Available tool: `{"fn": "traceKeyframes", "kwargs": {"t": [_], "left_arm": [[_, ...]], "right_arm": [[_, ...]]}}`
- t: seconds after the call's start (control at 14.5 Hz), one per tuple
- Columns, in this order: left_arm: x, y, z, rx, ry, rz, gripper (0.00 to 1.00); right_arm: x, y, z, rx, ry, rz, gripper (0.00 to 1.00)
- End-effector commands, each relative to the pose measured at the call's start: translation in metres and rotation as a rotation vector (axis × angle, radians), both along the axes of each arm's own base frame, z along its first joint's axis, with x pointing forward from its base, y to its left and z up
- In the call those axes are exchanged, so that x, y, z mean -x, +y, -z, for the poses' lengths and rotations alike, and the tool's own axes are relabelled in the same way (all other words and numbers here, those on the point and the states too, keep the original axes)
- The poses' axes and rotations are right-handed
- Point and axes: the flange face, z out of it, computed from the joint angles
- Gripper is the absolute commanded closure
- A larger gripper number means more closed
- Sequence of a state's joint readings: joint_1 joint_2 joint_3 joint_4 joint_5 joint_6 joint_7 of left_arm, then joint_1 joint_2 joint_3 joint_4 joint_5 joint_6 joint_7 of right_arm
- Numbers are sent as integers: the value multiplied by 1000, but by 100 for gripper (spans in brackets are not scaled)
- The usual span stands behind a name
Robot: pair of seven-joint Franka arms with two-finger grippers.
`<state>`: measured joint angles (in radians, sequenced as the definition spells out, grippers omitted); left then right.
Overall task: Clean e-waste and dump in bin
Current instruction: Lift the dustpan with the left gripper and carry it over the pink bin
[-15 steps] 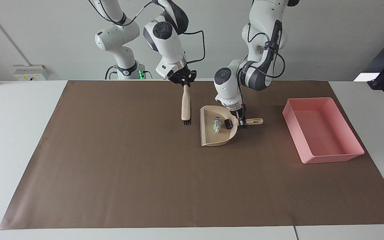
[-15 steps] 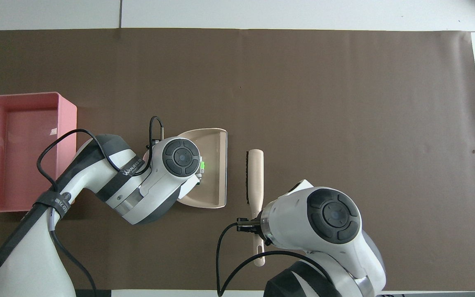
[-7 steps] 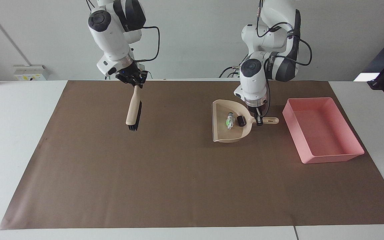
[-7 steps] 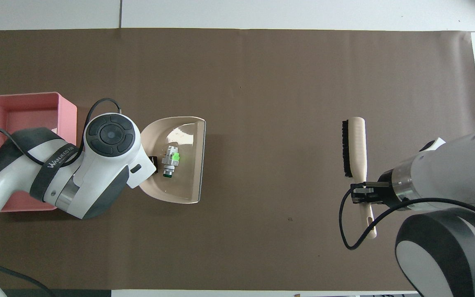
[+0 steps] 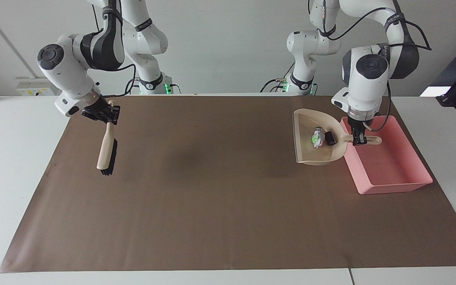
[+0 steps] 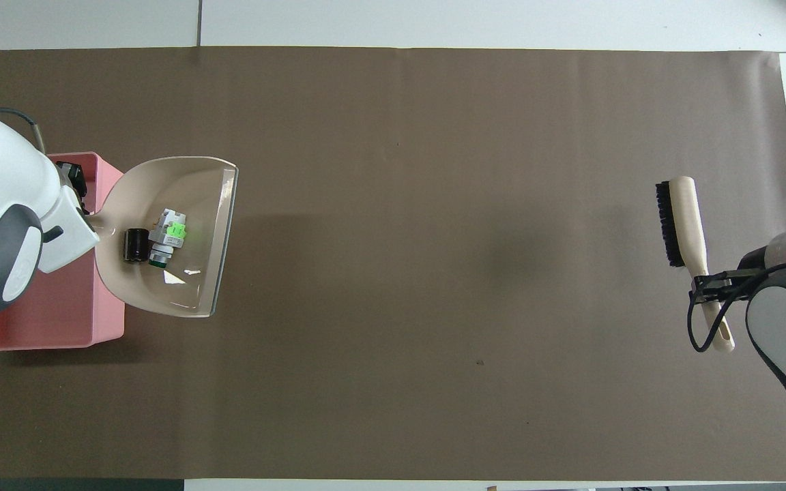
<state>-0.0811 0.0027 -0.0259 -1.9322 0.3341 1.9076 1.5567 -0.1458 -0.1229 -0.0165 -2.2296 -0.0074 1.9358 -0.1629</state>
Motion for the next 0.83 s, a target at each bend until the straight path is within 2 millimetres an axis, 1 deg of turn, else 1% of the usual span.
{"fn": "traceKeyframes", "kwargs": {"t": [0.0, 0.07, 0.14, 0.28, 0.34, 0.48, 0.55, 0.62, 0.69, 0.76], "left_arm": [[-10, 43, -24, 15, 5, 1, 100], [-13, 66, -32, 14, -10, -34, 100], [-14, 89, -37, 13, -22, -64, 100], [-21, 126, -38, 10, -25, -63, 100], [-23, 136, -42, 3, -30, -44, 100], [-28, 161, -41, 1, -62, -67, 100], [-28, 168, -38, -3, -71, -79, 100], [-33, 178, -28, -27, -70, -80, 100], [-34, 189, -24, -54, -73, -81, 100], [-37, 196, -20, -87, -75, -69, 100]], "right_arm": [[-4, -13, 27, 21, -27, -22, 100], [0, -20, 32, 20, -26, -7, 100], [3, -20, 38, 19, -17, -6, 100], [9, -20, 51, 20, -29, -3, 100], [11, -21, 53, 22, -38, 2, 100], [14, -21, 56, 22, -38, 3, 100], [16, -22, 58, 22, -44, -5, 99], [18, -25, 61, 21, -53, -17, 99], [20, -26, 63, 20, -60, -24, 99], [22, -25, 66, 20, -60, -25, 99]]}}
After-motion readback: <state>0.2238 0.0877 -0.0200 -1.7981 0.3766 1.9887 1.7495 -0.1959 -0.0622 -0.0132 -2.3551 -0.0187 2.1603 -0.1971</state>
